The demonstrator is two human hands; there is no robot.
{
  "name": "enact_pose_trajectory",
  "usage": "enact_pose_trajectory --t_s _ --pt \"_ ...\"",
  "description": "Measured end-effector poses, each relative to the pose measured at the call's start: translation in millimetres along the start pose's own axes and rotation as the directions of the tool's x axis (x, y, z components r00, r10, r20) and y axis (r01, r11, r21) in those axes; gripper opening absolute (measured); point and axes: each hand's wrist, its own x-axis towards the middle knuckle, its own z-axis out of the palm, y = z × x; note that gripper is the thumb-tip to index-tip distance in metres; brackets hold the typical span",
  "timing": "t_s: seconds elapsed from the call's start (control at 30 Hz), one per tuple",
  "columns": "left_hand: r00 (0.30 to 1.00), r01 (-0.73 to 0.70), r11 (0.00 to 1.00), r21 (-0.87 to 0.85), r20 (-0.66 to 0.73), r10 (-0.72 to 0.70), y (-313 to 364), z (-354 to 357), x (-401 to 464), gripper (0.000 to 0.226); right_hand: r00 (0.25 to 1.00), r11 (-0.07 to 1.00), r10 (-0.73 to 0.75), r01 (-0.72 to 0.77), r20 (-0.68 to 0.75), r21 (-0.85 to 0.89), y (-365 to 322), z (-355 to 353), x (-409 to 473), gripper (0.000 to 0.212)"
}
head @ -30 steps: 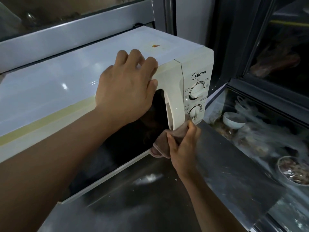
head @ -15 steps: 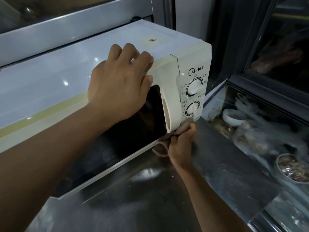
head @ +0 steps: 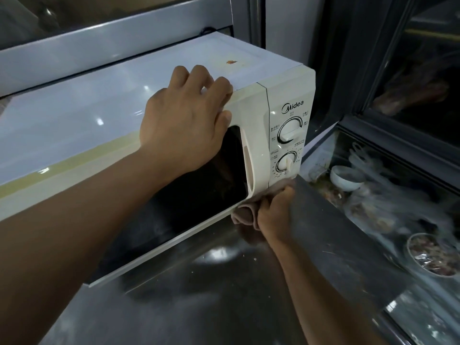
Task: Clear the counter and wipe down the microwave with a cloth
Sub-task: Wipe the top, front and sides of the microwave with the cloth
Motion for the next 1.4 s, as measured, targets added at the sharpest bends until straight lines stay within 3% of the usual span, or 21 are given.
enact_pose_trajectory --t_s 0.13,0.23,0.33,0.47,0.6,0.7,0.87,1.03,1.2,1.4 --pt "1.000 0.001 1.000 -0.005 0.030 -0.001 -1 -1 1 0.037 0.987 0.997 -0.001 0.014 0.159 -0.082 7 -20 -10 0.025" --pt "0.999 0.005 1.000 -0.015 0.051 -0.004 -2 -2 2 0.039 0.998 0.973 -0.019 0.033 0.061 -0.227 -7 -49 -5 0.037" --pt "0.997 0.017 0.999 -0.037 0.074 -0.014 -2 -4 3 0.040 0.992 0.962 -0.124 0.117 -0.014 -0.246 -41 -76 11 0.048" --pt "0.994 0.034 0.998 -0.044 0.104 -0.030 -2 -6 3 0.041 0.938 0.911 -0.342 0.315 -0.062 -0.267 -92 -93 51 0.043" --pt "0.990 0.047 0.998 -0.046 0.136 -0.040 -2 -8 4 0.040 0.868 0.800 -0.495 0.472 0.039 -0.371 -140 -94 85 0.039" --pt "0.989 0.058 0.998 -0.035 0.141 -0.052 -1 -10 5 0.037 0.864 0.819 -0.470 0.503 0.180 -0.276 -154 -89 98 0.035" --pt "0.984 0.075 0.997 -0.027 0.162 -0.070 0 -11 5 0.039 0.892 0.909 -0.390 0.413 0.229 -0.060 -136 -92 103 0.027" --pt "0.983 0.079 0.997 -0.010 0.165 -0.077 1 -11 6 0.040 0.887 0.943 -0.278 0.326 0.369 -0.073 -90 -96 111 0.026" --pt "0.986 0.076 0.997 -0.011 0.151 -0.074 3 -11 7 0.041 0.895 0.963 -0.250 0.270 0.370 -0.003 -65 -92 109 0.030" --pt "0.989 0.064 0.998 0.008 0.133 -0.064 4 -9 6 0.040 0.899 0.956 -0.228 0.281 0.375 -0.090 -27 -88 105 0.041"
